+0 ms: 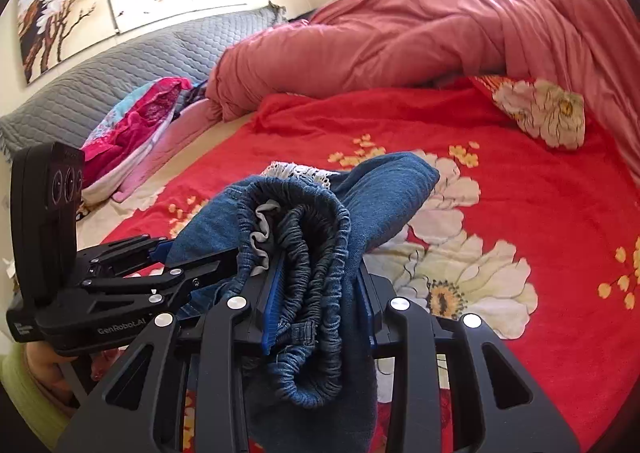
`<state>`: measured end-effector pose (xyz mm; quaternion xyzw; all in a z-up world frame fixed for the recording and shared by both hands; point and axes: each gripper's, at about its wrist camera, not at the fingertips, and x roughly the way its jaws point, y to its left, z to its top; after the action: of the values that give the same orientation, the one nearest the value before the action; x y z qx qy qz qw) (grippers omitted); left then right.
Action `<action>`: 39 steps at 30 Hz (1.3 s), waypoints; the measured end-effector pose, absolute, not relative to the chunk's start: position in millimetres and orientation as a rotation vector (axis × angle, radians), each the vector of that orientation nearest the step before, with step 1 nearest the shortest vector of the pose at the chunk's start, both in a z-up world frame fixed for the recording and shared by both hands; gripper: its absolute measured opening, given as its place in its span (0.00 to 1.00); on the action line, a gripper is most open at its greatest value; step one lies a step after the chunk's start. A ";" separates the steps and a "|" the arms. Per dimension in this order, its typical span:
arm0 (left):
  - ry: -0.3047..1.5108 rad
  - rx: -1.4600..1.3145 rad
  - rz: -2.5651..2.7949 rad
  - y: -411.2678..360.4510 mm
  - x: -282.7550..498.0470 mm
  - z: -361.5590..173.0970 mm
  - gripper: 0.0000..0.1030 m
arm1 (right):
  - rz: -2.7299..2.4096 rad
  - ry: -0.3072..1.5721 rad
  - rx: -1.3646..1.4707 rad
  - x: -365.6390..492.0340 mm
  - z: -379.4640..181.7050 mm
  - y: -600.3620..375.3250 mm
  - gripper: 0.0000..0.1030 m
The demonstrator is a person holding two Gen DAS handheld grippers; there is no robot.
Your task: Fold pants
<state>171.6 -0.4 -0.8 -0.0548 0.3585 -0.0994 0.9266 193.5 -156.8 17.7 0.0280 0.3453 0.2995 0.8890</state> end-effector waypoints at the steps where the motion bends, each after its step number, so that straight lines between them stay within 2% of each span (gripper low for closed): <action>1: 0.746 -0.111 -0.200 -0.5 174.0 -5.9 0.38 | 0.615 0.737 0.058 196.2 12.3 -156.7 0.29; 4: 0.778 -0.109 -0.185 0.8 178.2 -16.9 0.38 | 0.575 0.812 0.068 204.2 -3.8 -160.1 0.31; 8: 0.797 -0.120 -0.185 3.0 178.6 -23.1 0.38 | 0.520 0.908 0.148 214.4 -19.8 -175.3 0.41; 10: 0.799 -0.125 -0.186 3.9 178.3 -24.7 0.40 | 0.499 0.920 0.169 214.8 -22.7 -180.1 0.48; 20: 0.799 -0.137 -0.186 5.9 172.6 -24.0 0.53 | 0.417 0.896 0.107 208.5 -22.1 -183.9 0.66; 32: 0.778 -0.145 -0.186 12.3 155.6 -14.3 0.64 | 0.332 0.807 0.057 186.1 -8.2 -202.7 0.72; 34: 0.772 -0.151 -0.185 14.2 151.0 -11.5 0.69 | 0.327 0.794 0.061 182.2 -5.3 -206.2 0.72; 37: 0.759 -0.156 -0.171 16.6 143.9 -6.6 0.72 | 0.314 0.772 0.070 176.6 -0.4 -210.9 0.83; 39: 0.749 -0.157 -0.163 17.4 138.9 -2.1 0.77 | 0.306 0.752 0.067 170.6 4.0 -212.4 0.83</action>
<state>138.9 17.4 -2.1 -0.0764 0.3652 -0.0794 0.9244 170.6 -212.4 4.0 0.0327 0.3659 0.1489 0.9181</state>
